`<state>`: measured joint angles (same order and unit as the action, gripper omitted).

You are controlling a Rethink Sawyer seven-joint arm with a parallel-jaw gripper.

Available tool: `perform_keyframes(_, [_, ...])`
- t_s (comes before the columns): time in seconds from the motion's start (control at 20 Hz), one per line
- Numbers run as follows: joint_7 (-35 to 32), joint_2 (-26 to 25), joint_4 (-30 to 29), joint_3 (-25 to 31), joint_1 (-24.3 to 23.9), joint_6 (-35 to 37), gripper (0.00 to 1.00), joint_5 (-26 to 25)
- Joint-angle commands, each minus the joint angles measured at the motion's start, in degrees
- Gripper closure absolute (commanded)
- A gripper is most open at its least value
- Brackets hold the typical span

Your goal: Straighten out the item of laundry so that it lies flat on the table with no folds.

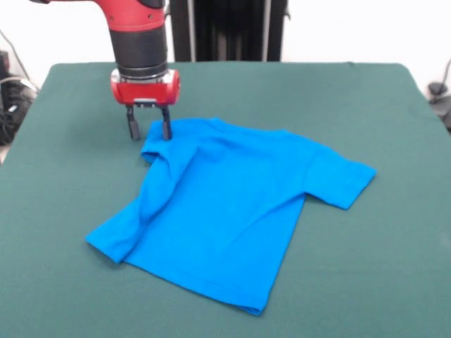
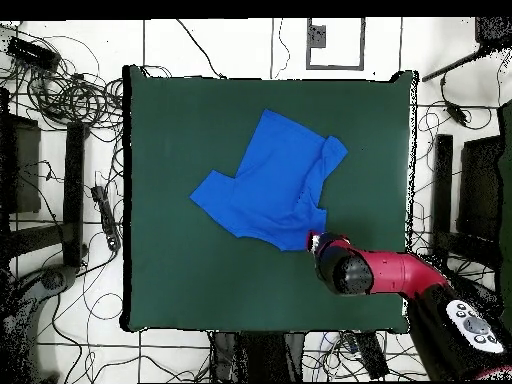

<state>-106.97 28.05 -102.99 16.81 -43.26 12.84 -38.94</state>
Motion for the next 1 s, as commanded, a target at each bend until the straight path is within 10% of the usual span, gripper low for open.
perform_keyframes(0.05, [-5.0,-2.9,-5.0,0.2,4.9,-3.2,0.00,-1.4])
perform_keyframes(0.45, [-5.1,-2.4,-5.8,0.0,4.5,-4.9,0.00,-0.8])
perform_keyframes(0.5, [-5.2,-2.3,-5.9,-0.3,4.6,-5.3,1.00,-0.7])
perform_keyframes(1.0, [-5.0,-1.7,-6.2,-1.3,5.9,-3.7,1.00,0.3])
